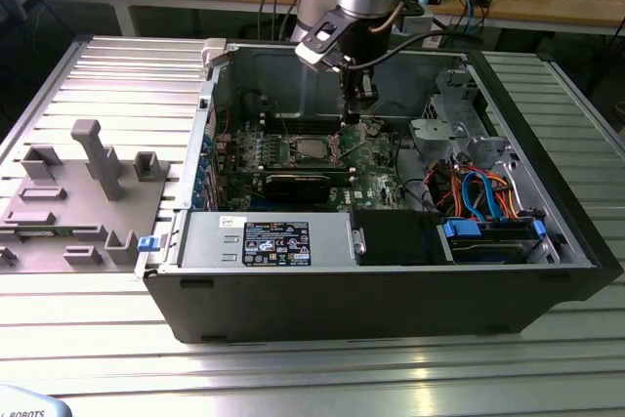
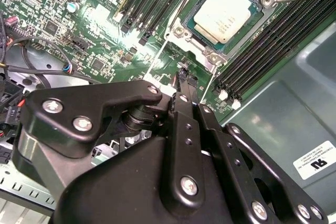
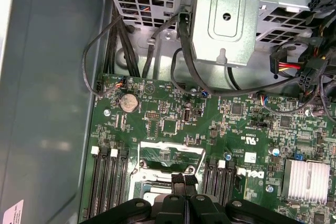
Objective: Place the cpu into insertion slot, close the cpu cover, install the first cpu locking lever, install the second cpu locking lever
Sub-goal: 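Close the cpu cover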
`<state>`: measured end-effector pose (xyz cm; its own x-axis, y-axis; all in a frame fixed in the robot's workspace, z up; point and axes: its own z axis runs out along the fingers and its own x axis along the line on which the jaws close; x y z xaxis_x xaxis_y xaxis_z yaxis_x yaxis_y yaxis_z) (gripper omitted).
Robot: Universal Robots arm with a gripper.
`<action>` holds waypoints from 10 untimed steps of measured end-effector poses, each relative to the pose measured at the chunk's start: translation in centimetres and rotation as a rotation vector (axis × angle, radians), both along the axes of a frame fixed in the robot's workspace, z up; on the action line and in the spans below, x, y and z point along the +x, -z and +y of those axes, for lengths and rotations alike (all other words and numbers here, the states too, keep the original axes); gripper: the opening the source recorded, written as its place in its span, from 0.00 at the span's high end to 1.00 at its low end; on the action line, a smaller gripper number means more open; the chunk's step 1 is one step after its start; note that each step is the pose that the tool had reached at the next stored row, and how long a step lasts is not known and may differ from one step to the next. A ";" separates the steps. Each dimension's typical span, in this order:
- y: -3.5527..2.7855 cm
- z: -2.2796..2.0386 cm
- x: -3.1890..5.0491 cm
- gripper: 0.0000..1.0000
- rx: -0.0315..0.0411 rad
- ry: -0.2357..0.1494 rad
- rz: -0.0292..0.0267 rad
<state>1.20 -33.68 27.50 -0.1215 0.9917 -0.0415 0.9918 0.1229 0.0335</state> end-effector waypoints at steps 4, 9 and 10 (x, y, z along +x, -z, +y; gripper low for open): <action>0.00 0.00 0.08 0.89 0.0000 0.000 0.0000; 0.00 0.00 0.24 0.89 0.0000 0.000 0.0000; 0.00 0.00 0.26 0.89 0.0000 0.000 0.0001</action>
<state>1.46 -33.68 27.50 -0.1216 0.9917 -0.0415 0.9918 0.1230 0.0334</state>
